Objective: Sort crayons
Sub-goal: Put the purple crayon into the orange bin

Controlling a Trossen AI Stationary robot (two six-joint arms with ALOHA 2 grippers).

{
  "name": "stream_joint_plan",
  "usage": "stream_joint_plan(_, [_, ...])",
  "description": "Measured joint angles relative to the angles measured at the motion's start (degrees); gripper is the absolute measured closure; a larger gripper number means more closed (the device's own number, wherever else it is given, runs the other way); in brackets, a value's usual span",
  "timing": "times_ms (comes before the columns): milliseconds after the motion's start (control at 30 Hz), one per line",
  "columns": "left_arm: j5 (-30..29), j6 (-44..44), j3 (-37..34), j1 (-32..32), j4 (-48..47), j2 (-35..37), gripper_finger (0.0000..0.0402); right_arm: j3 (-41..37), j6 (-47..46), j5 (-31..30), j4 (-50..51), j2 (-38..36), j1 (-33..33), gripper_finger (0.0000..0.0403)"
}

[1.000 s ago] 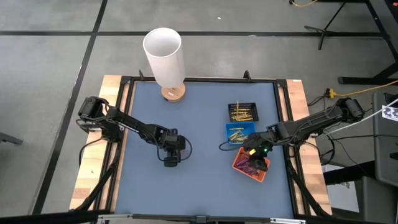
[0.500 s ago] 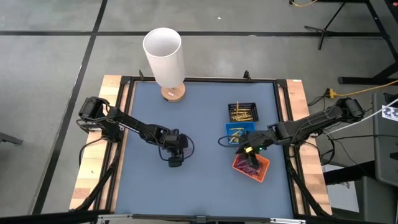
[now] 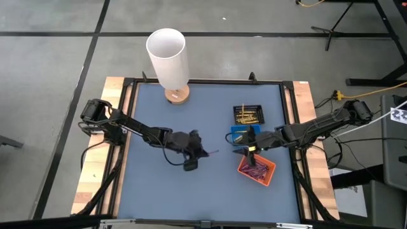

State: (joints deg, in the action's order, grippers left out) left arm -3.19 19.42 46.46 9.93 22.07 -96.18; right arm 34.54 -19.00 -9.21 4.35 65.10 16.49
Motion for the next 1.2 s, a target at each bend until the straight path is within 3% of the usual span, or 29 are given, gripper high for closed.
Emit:
stream_joint_plan(233, [-3.5,-8.4,0.0,0.0,13.2,0.0,0.0392,0.0,4.5,-0.9,-9.4,0.0,0.0,0.0267])
stream_joint_plan(533, [-3.8,-21.5,0.1,0.0,27.3,0.0,0.0392,0.0,10.8,-0.9,-23.8,0.0,0.0,0.0267])
stream_joint_plan(800, [-4.4,-24.5,0.1,-0.1,29.4,0.1,0.0392,0.0,16.5,-0.9,-38.8,4.0,0.0,0.0267])
stream_joint_plan(1200, [-5.1,-24.5,0.1,-0.1,29.5,0.1,0.0392,0.0,19.5,-0.7,-47.0,10.9,0.0,0.0267])
